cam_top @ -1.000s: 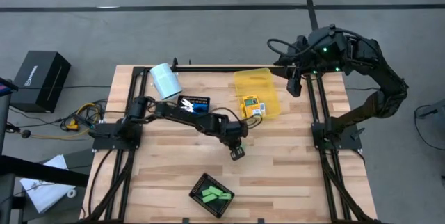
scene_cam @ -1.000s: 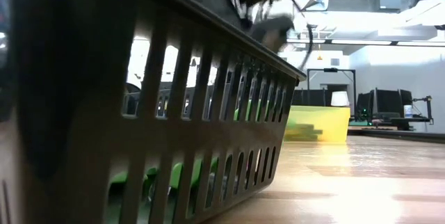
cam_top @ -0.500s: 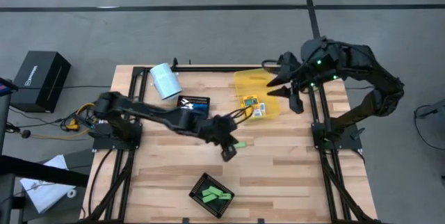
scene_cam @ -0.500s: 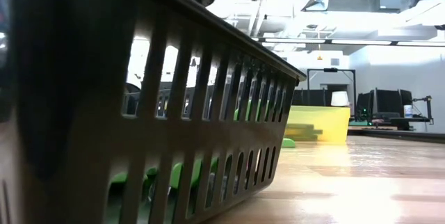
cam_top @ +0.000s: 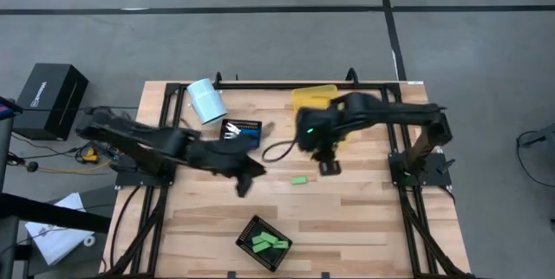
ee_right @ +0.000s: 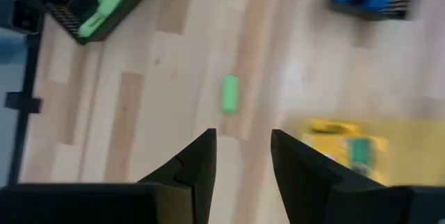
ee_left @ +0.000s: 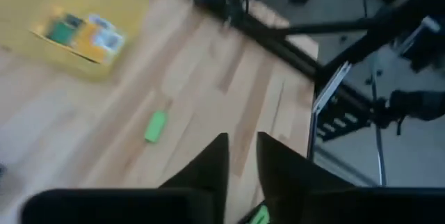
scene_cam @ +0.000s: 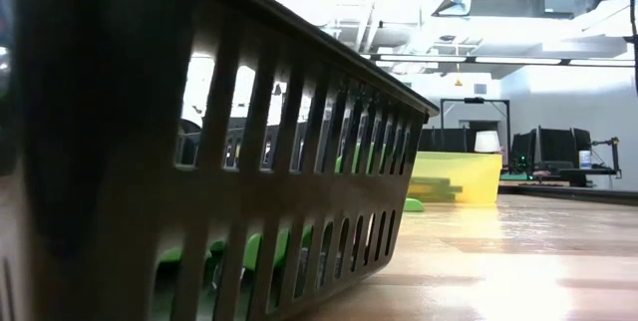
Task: Pick & Place School Supplies
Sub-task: Put the green eraser into the bottom black bin
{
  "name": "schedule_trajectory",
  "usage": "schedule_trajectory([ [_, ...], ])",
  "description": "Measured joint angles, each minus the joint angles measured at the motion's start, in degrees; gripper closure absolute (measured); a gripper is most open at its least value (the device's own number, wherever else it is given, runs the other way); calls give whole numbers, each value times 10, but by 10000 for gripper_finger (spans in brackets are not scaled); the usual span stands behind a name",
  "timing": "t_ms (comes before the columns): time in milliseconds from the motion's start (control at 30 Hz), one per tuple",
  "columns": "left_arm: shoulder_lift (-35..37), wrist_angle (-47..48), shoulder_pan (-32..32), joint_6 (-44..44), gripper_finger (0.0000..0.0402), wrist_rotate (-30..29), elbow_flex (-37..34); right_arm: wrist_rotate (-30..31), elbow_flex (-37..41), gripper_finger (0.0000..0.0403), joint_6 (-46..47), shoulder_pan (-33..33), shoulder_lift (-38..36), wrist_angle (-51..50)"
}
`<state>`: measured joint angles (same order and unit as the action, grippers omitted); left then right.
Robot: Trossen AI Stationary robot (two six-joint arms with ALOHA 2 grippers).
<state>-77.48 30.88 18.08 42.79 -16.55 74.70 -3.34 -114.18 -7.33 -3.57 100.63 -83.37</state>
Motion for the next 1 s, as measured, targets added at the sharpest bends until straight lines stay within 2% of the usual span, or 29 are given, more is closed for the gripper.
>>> schedule_trajectory([
  [200, 115, 44, 62, -1, 268, -103, -14, -79, 122, 263, 21, -1, 17, 124],
  [333, 165, 86, 107, -1, 245, -182, -14, -84, 219, 260, 53, -2, 7, 202],
  [467, 189, 116, 128, -1, 239, -243, -14, -80, 275, 259, 68, -2, 14, 263],
  [667, 184, 142, 126, -3, 245, -252, -14, -71, 296, 264, 69, 3, 62, 320],
  [1000, 158, 149, 126, -3, 259, -254, -14, -66, 300, 259, 50, 17, 153, 338],
])
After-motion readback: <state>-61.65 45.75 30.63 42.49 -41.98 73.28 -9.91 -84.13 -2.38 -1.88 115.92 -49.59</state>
